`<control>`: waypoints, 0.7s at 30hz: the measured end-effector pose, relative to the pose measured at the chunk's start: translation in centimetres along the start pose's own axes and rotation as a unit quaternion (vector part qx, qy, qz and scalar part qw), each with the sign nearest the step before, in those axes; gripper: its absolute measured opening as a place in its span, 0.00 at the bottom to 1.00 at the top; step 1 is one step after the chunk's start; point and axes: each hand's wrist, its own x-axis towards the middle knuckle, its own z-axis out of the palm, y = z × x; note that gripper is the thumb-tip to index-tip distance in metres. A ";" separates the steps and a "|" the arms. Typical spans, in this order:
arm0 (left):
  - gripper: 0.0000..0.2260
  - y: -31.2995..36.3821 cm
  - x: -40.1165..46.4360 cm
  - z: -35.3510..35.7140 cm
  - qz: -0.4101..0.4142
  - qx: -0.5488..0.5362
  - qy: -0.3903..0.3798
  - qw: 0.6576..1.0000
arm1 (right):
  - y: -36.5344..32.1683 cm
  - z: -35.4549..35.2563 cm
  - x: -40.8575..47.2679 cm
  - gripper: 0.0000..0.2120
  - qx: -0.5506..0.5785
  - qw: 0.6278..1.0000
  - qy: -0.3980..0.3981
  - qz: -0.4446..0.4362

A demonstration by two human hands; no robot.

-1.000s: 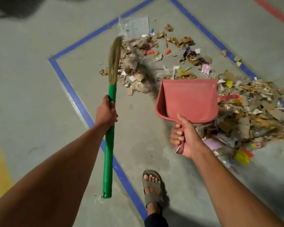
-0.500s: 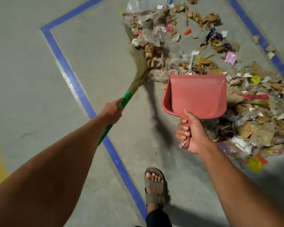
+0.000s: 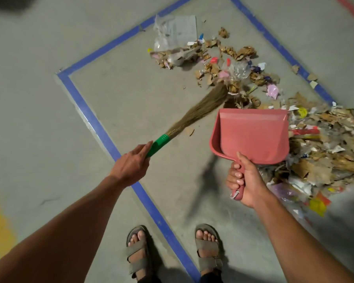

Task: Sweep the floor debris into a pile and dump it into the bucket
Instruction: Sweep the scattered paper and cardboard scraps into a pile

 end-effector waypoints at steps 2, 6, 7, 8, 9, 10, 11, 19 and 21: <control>0.27 -1.9 -0.2 -0.9 -0.040 0.011 0.014 0.999 | 0.8 0.8 -0.4 0.21 0.016 1.000 0.001 -0.009; 0.25 -4.9 -1.9 -0.9 -0.082 0.002 -0.009 0.997 | 4.0 2.9 -1.2 0.21 0.050 0.999 0.002 -0.016; 0.25 -5.3 -2.1 -0.5 -0.096 -0.001 -0.027 0.995 | 4.7 3.3 -1.3 0.21 0.058 0.998 0.002 -0.018; 0.23 -5.6 -2.2 0.1 -0.109 -0.001 -0.045 0.993 | 5.6 3.7 -1.5 0.21 0.065 0.998 0.004 -0.019; 0.22 -5.5 -2.3 0.9 -0.118 -0.001 -0.067 0.991 | 6.4 3.9 -1.5 0.22 0.070 0.997 0.006 -0.021; 0.21 -5.2 -2.5 1.7 -0.121 -0.001 -0.093 0.988 | 7.2 4.0 -1.6 0.22 0.074 0.997 0.007 -0.022; 0.21 -4.6 -2.7 2.7 -0.116 -0.003 -0.118 0.986 | 7.9 4.1 -1.7 0.22 0.076 0.997 0.010 -0.023; 0.28 2.0 -4.4 5.8 0.051 0.032 -0.225 0.972 | 11.3 3.0 -4.1 0.22 0.095 0.993 0.048 -0.042; 0.30 1.9 -5.2 4.8 0.089 0.045 -0.230 0.968 | 11.3 2.5 -5.3 0.22 0.106 0.992 0.053 -0.051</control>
